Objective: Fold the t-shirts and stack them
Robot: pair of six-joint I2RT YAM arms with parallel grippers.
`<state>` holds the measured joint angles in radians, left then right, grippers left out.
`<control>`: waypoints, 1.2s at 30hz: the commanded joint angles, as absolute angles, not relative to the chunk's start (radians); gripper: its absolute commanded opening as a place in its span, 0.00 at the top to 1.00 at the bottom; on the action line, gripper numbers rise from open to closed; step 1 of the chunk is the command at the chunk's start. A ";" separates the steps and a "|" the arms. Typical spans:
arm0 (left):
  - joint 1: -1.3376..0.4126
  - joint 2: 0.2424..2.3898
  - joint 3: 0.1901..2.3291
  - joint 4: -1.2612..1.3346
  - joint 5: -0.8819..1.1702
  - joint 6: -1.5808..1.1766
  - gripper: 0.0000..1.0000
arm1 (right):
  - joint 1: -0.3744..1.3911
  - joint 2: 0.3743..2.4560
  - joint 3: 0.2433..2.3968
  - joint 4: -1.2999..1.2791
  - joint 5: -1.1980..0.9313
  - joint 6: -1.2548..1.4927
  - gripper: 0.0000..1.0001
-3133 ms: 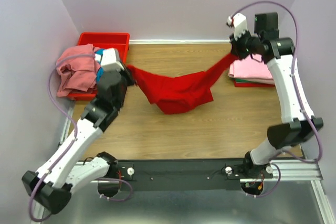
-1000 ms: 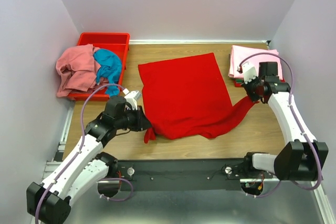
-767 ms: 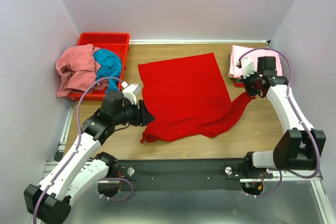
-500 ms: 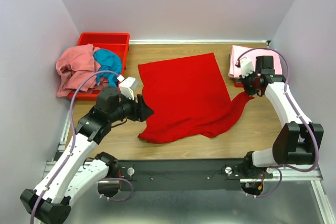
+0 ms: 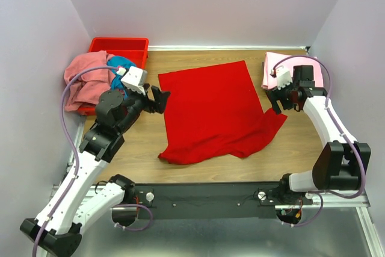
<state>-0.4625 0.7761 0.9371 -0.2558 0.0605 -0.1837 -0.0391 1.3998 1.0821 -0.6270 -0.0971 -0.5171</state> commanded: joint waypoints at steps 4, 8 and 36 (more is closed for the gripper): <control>-0.459 0.851 0.833 -0.078 -0.113 -0.084 0.12 | -0.040 1.279 1.075 -0.740 -0.463 -0.596 0.00; -0.454 0.806 0.740 -0.038 -0.159 -0.080 0.12 | -0.003 1.240 1.031 -0.918 -0.857 -0.843 0.00; -0.442 0.704 0.707 -0.035 -0.360 -0.087 0.12 | 0.860 1.611 0.988 -0.580 -0.400 -0.670 0.36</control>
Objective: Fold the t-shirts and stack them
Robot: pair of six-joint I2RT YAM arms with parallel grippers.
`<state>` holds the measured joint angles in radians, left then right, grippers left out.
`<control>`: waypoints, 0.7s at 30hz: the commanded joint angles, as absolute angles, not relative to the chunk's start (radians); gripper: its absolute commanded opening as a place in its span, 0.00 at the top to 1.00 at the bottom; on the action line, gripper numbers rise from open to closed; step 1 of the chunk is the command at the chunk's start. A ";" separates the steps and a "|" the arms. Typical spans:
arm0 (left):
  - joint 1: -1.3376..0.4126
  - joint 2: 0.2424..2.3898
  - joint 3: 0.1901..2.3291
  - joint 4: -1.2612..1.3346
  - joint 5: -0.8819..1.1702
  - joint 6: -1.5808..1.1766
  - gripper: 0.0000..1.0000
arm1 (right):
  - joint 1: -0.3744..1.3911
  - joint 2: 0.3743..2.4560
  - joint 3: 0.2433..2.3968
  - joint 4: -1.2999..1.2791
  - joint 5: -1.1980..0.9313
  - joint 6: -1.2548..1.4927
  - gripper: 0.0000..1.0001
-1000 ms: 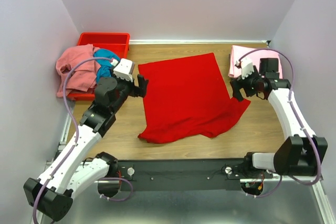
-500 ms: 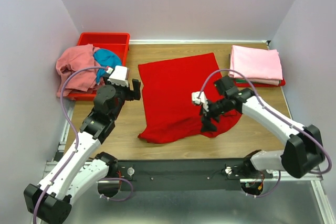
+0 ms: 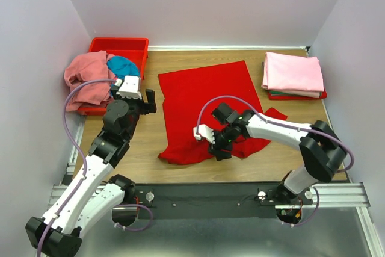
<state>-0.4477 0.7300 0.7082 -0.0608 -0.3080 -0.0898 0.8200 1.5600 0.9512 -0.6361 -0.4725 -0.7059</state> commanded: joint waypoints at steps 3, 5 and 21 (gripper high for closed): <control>-0.440 0.699 0.704 -0.035 -0.367 -0.089 0.12 | 0.885 1.644 0.992 -0.574 -0.384 -0.663 0.48; -0.439 0.698 0.704 -0.034 -0.368 -0.087 0.12 | 0.900 1.664 0.994 -0.575 -0.377 -0.658 0.63; -0.439 0.687 0.704 -0.031 -0.351 -0.083 0.13 | 0.876 1.503 0.965 -0.680 -0.222 -0.744 1.00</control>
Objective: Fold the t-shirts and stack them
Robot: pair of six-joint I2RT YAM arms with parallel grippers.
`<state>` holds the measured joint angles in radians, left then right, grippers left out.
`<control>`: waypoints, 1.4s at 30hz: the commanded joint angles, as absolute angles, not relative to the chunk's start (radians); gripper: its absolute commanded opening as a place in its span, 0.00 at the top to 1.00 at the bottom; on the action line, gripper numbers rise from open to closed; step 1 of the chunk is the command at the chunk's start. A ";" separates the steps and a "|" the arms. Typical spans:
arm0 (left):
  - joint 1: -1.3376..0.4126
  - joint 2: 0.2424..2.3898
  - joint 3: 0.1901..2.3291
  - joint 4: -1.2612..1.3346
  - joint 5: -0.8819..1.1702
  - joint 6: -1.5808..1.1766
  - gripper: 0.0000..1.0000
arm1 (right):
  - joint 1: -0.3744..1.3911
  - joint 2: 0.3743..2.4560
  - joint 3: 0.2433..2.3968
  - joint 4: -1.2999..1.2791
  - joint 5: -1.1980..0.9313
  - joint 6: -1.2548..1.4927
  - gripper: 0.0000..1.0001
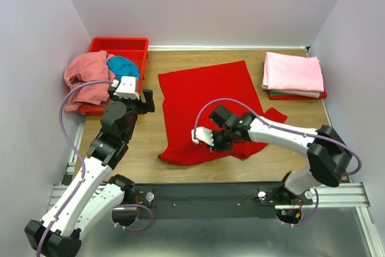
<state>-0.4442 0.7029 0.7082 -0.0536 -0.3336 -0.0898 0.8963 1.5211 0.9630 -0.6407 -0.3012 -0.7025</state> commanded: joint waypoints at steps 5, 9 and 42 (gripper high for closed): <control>-0.439 0.684 0.703 -0.031 -0.350 -0.083 0.13 | 0.819 1.571 1.038 -0.680 -0.203 -0.739 1.00; -0.439 0.681 0.701 -0.031 -0.350 -0.084 0.13 | 0.750 1.644 1.118 -0.680 -0.193 -0.723 0.99; -0.439 0.661 0.701 -0.025 -0.328 -0.078 0.13 | 0.684 1.456 1.017 -0.818 -0.643 -0.768 0.38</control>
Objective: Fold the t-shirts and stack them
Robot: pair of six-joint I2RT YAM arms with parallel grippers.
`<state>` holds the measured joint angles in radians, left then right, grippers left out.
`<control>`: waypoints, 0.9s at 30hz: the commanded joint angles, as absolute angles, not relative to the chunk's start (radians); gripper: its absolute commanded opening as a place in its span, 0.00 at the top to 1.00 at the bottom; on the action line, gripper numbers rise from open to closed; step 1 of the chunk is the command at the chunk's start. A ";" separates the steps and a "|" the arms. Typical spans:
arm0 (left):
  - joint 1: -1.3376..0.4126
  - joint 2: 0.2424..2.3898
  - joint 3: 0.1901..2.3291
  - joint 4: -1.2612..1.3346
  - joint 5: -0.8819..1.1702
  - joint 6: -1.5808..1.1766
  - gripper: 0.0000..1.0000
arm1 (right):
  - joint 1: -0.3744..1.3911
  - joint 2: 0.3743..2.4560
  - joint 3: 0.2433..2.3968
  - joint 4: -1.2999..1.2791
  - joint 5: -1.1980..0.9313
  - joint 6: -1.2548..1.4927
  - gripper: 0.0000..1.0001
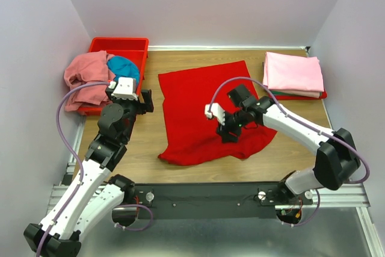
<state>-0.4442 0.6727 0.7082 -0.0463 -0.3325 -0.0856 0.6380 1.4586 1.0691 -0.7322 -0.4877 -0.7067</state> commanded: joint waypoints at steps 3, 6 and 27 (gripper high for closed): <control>-0.439 0.661 0.701 -0.025 -0.331 -0.080 0.13 | 0.764 1.482 0.991 -0.792 -0.594 -0.761 0.39; -0.439 0.660 0.699 -0.026 -0.344 -0.080 0.13 | 0.837 1.545 1.011 -0.735 -0.514 -0.701 0.39; -0.437 0.612 0.693 -0.023 -0.394 -0.078 0.13 | 0.939 1.684 1.121 -0.666 -0.169 -0.591 1.00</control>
